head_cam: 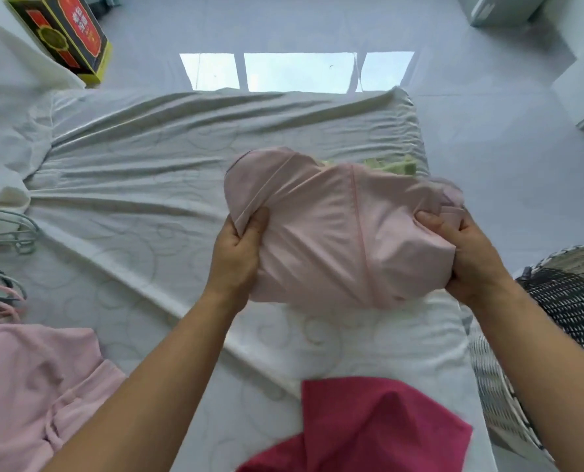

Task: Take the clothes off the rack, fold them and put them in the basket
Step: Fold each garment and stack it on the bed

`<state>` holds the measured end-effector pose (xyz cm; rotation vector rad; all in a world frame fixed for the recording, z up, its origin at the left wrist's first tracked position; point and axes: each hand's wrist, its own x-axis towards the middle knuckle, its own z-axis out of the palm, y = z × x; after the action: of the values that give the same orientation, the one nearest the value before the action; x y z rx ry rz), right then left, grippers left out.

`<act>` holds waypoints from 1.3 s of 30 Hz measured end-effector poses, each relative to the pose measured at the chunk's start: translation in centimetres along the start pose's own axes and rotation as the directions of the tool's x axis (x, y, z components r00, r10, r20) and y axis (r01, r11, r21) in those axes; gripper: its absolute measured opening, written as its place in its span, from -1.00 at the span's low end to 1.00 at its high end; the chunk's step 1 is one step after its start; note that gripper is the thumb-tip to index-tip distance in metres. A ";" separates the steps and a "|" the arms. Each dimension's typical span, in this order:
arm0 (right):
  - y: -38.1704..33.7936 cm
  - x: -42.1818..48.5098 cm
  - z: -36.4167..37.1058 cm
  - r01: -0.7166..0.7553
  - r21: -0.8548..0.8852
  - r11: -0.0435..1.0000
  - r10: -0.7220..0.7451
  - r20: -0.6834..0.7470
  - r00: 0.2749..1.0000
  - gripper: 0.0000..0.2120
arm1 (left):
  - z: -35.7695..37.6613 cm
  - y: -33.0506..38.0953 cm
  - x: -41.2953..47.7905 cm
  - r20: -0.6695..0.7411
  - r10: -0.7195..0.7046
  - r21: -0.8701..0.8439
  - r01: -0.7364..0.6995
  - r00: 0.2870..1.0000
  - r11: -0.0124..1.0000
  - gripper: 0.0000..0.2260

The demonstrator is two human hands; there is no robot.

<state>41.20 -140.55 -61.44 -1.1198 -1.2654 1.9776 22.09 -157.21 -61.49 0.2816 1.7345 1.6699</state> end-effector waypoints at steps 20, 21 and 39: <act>10.3 8.6 -5.6 -0.095 -0.843 0.530 -0.038 -0.135 0.990 -0.37 | 6.9 -8.8 8.3 0.415 -0.233 0.904 -0.427 0.880 -0.002 -0.53; 10.4 8.6 -5.6 -0.104 -0.846 0.523 -0.034 -0.143 0.989 -0.37 | 7.0 -8.9 8.3 0.408 -0.236 0.906 -0.423 0.882 -0.018 -0.53; 13.7 -10.1 3.4 -0.102 -0.533 0.840 -0.021 -0.220 0.975 -0.45 | -17.8 -10.6 -12.7 0.112 -0.162 0.895 -0.029 0.980 0.445 -0.43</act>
<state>43.39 -155.75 -69.57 -1.5905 -1.7453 1.4933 23.74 -180.42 -68.65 0.8088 2.2999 0.4436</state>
